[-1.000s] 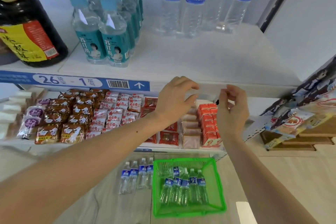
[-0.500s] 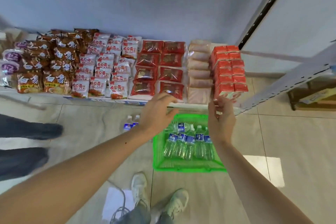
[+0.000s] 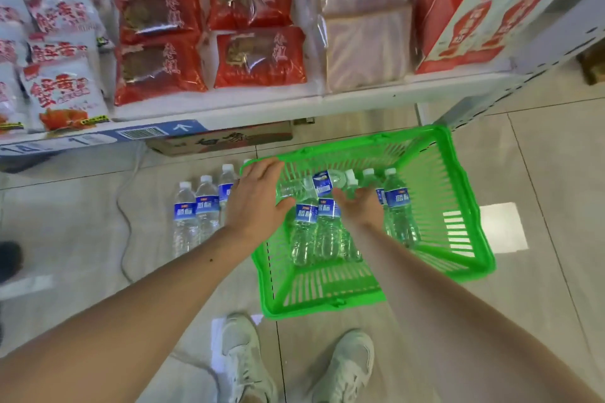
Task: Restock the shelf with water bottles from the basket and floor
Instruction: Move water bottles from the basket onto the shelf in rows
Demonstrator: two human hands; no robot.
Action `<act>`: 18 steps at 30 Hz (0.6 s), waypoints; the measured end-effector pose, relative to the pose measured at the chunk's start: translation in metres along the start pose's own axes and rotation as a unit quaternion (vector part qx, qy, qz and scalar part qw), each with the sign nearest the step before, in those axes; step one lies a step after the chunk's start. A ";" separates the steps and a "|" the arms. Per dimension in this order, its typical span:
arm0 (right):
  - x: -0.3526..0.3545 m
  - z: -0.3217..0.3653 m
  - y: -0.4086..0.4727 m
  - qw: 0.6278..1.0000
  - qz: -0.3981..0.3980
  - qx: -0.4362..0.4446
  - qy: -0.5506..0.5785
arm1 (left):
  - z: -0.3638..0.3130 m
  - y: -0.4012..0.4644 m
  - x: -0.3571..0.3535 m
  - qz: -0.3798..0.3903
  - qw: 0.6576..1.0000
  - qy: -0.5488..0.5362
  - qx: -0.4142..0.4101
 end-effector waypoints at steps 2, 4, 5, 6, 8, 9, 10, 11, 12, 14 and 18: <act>-0.028 -0.027 0.027 0.999 0.011 -0.049 0.008 | 0.008 0.020 -0.028 -0.001 1.000 0.019 -0.021; -0.053 -0.048 0.055 0.995 0.009 -0.092 0.027 | 0.015 0.039 -0.054 0.002 0.998 0.048 -0.043; -0.064 -0.057 0.069 0.993 0.005 -0.110 0.037 | 0.019 0.047 -0.066 0.005 0.997 0.058 -0.049; -0.073 -0.065 0.080 0.991 0.000 -0.124 0.046 | 0.022 0.054 -0.077 0.008 0.997 0.063 -0.053; -0.091 -0.077 0.099 0.986 -0.001 -0.148 0.073 | 0.030 0.064 -0.096 0.012 0.996 0.066 -0.055; -0.100 -0.081 0.106 0.985 0.001 -0.151 0.087 | 0.033 0.066 -0.103 0.006 0.996 0.066 -0.056; -0.106 -0.083 0.113 0.984 -0.003 -0.150 0.101 | 0.036 0.066 -0.108 -0.002 0.996 0.068 -0.058; -0.111 -0.085 0.118 0.983 -0.009 -0.147 0.110 | 0.037 0.066 -0.113 -0.010 0.995 0.074 -0.061; -0.116 -0.088 0.123 0.983 -0.013 -0.146 0.113 | 0.038 0.064 -0.117 -0.015 0.994 0.081 -0.065; -0.120 -0.093 0.127 0.981 -0.023 -0.151 0.117 | 0.040 0.064 -0.122 -0.021 0.993 0.093 -0.072; -0.115 -0.121 0.111 0.975 -0.060 -0.173 0.123 | 0.043 0.066 -0.123 -0.020 0.992 0.100 -0.074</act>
Point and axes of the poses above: each hand's wrist, its own y-axis towards the middle knuckle, its own x-axis out of the back of the hand, z = x × y, the point moved 8 cm from there along y, towards the middle knuckle, and after that the axes turned 5 degrees about x, right-handed, at the moved point
